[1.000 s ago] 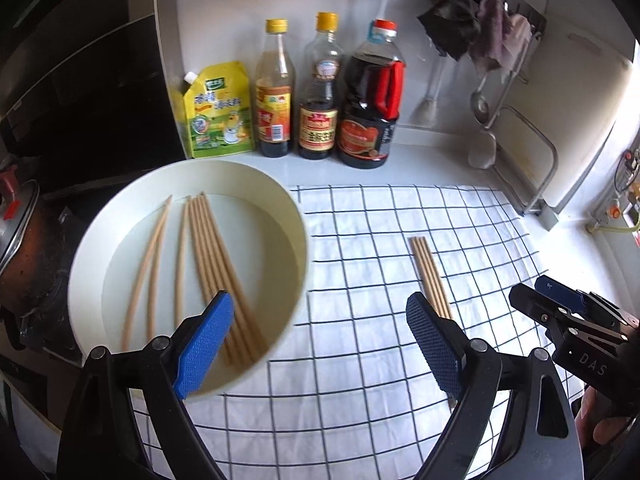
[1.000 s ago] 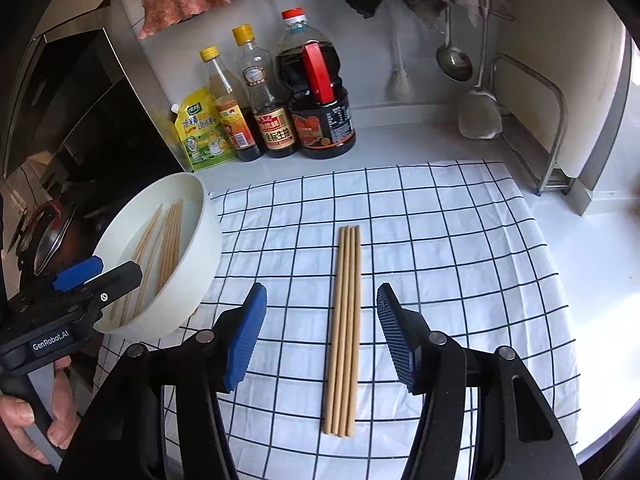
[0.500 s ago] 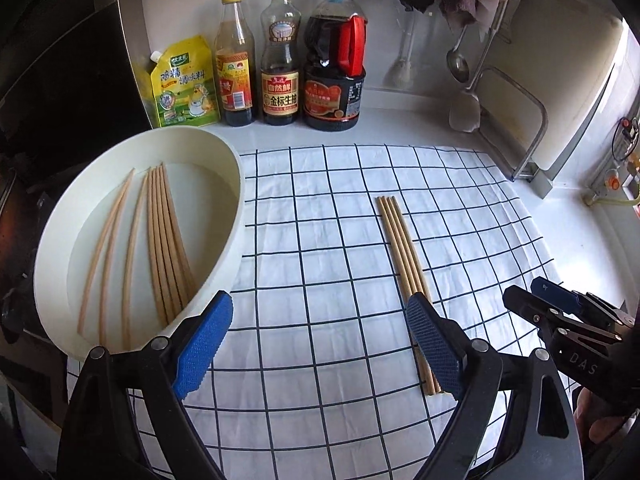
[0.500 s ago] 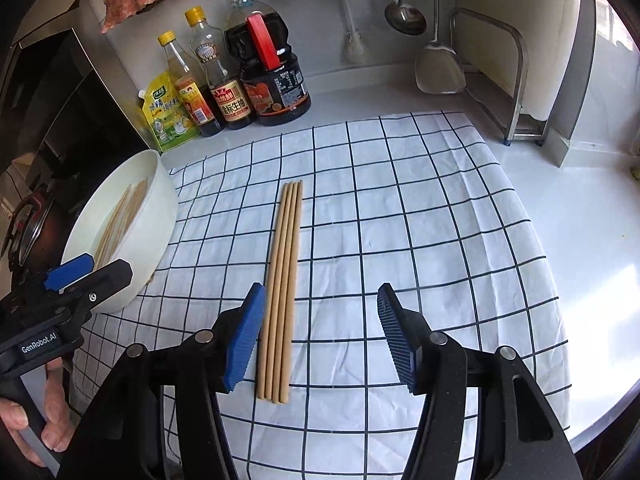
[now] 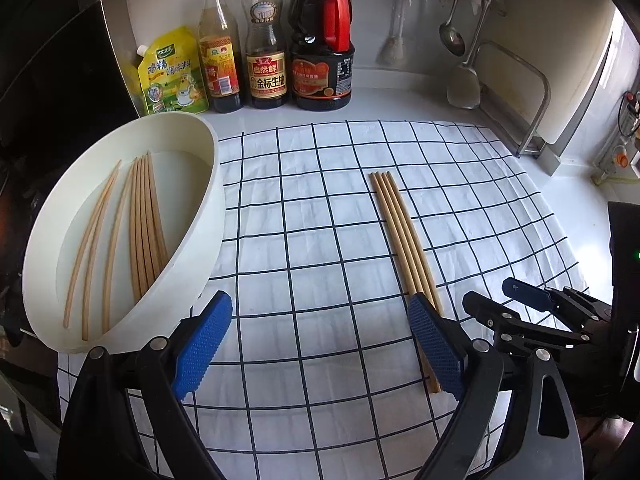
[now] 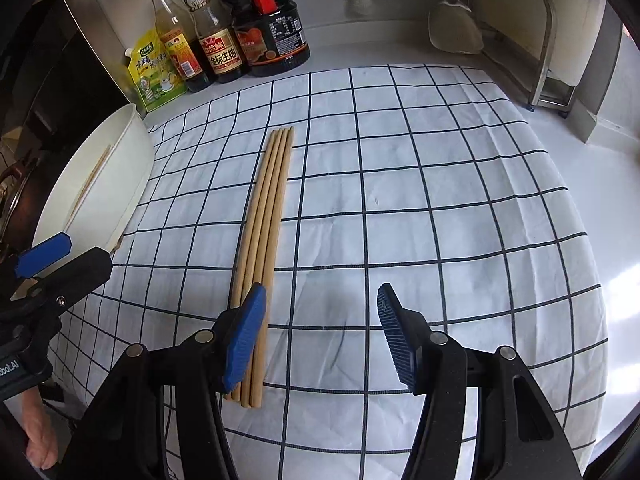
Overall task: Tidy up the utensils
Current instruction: 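Withdraw both open tools from the basin back over the remaining chopsticks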
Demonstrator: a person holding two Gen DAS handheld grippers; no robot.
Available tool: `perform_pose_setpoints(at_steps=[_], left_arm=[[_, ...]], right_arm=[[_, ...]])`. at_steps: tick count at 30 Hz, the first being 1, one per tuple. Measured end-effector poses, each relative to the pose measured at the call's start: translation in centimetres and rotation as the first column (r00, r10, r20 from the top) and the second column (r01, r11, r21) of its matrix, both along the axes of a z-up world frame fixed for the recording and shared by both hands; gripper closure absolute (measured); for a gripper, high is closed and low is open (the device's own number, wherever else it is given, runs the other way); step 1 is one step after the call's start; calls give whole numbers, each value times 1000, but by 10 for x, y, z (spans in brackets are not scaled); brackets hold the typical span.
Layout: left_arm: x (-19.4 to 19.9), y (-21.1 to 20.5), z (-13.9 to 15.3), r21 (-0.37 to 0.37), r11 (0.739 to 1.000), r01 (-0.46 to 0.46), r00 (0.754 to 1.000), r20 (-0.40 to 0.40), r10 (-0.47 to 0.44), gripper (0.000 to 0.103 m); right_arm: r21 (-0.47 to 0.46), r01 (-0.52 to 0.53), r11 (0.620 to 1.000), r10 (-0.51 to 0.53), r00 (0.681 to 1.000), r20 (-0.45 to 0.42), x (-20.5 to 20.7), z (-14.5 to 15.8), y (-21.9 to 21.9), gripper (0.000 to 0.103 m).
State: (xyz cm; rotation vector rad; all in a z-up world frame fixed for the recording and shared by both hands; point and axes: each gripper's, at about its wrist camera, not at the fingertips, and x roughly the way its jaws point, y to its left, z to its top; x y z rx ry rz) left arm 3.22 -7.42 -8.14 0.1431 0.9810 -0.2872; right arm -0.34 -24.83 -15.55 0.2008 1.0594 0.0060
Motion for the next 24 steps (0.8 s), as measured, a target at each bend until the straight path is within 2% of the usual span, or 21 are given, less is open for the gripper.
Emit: perform_pose_setpoints(at_steps=[12, 24], left_arm=[[2, 9, -11, 12, 1000, -24, 999, -26, 24, 15], [7, 8, -16, -8, 1000, -25, 999, -49, 24, 15]], right_arm=[[-30, -17, 999, 16, 999, -34, 12, -15, 12, 47], [-126, -59, 990, 53, 998, -46, 14, -19, 22, 47]])
